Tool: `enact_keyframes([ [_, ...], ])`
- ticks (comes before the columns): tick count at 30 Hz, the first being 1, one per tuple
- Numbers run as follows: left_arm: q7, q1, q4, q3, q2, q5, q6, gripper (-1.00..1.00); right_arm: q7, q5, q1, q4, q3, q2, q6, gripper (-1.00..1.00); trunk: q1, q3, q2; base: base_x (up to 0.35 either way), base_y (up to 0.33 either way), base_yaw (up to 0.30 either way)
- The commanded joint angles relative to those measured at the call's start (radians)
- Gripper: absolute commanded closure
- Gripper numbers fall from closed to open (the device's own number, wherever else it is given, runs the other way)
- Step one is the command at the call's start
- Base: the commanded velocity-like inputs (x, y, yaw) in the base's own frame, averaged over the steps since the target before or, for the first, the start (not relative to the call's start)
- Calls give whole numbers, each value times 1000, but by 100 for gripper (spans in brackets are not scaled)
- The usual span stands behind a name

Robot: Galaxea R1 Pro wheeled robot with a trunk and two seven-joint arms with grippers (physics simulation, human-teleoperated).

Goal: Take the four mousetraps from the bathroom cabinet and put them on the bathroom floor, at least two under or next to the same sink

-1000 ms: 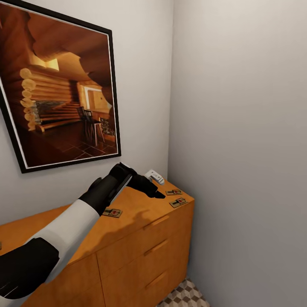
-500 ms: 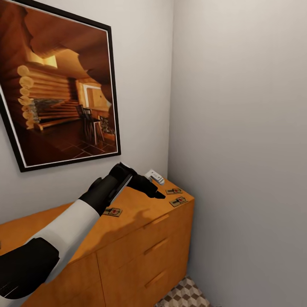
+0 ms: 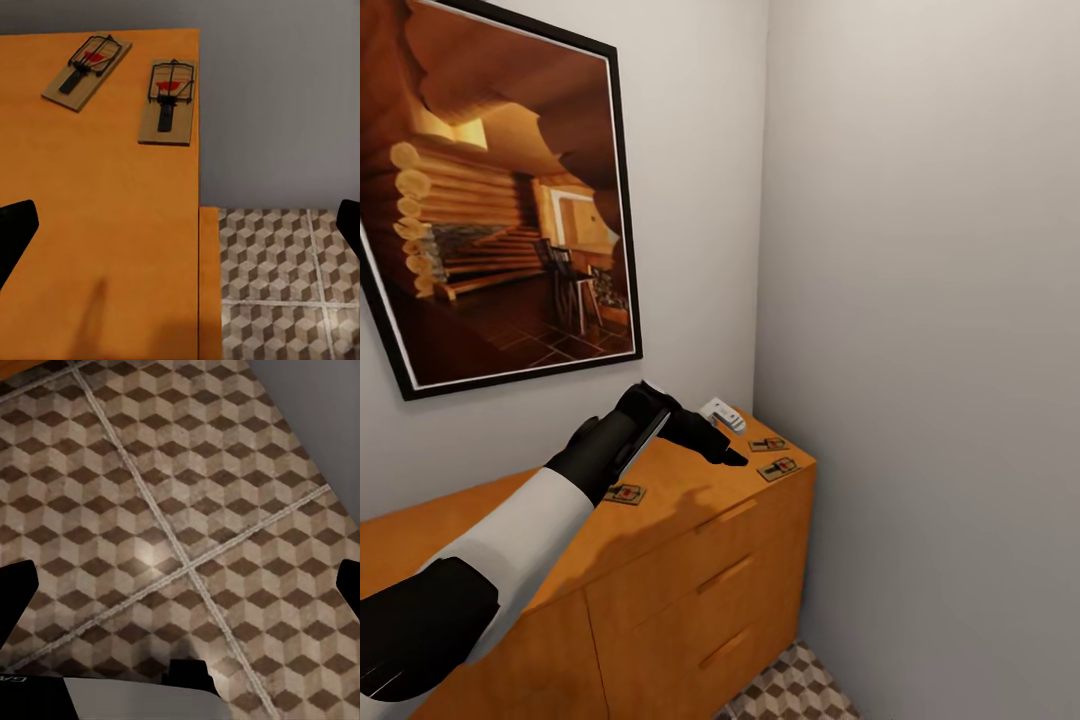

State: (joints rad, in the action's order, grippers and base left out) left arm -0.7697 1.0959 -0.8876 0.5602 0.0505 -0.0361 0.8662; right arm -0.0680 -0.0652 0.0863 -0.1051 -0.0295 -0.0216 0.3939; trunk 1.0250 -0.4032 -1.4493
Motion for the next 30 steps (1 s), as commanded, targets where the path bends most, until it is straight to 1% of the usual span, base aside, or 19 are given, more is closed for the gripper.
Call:
enact_keyframes([
  [1, -5, 1, -1, 0, 0, -4, 5, -100, -7, -7, 1, 1, -3, 0, 2, -100, 0, -2, -1, 36, -15, 0],
  [8, -5, 1, 0, 0, 6, -3, 4, -100, -7, -7, 0, 1, -3, 0, 2, -100, 0, -10, -1, 110, -74, 0],
  [16, -5, 1, 0, 0, 11, -4, 4, -100, -7, -7, 1, 1, -3, 0, 2, -100, 0, -11, -1, 144, -102, 0],
  [30, -5, 1, 0, 1, 12, -3, 4, -100, -7, -7, 1, 2, -3, -1, 2, -100, 0, -11, -1, 21, -19, 0],
])
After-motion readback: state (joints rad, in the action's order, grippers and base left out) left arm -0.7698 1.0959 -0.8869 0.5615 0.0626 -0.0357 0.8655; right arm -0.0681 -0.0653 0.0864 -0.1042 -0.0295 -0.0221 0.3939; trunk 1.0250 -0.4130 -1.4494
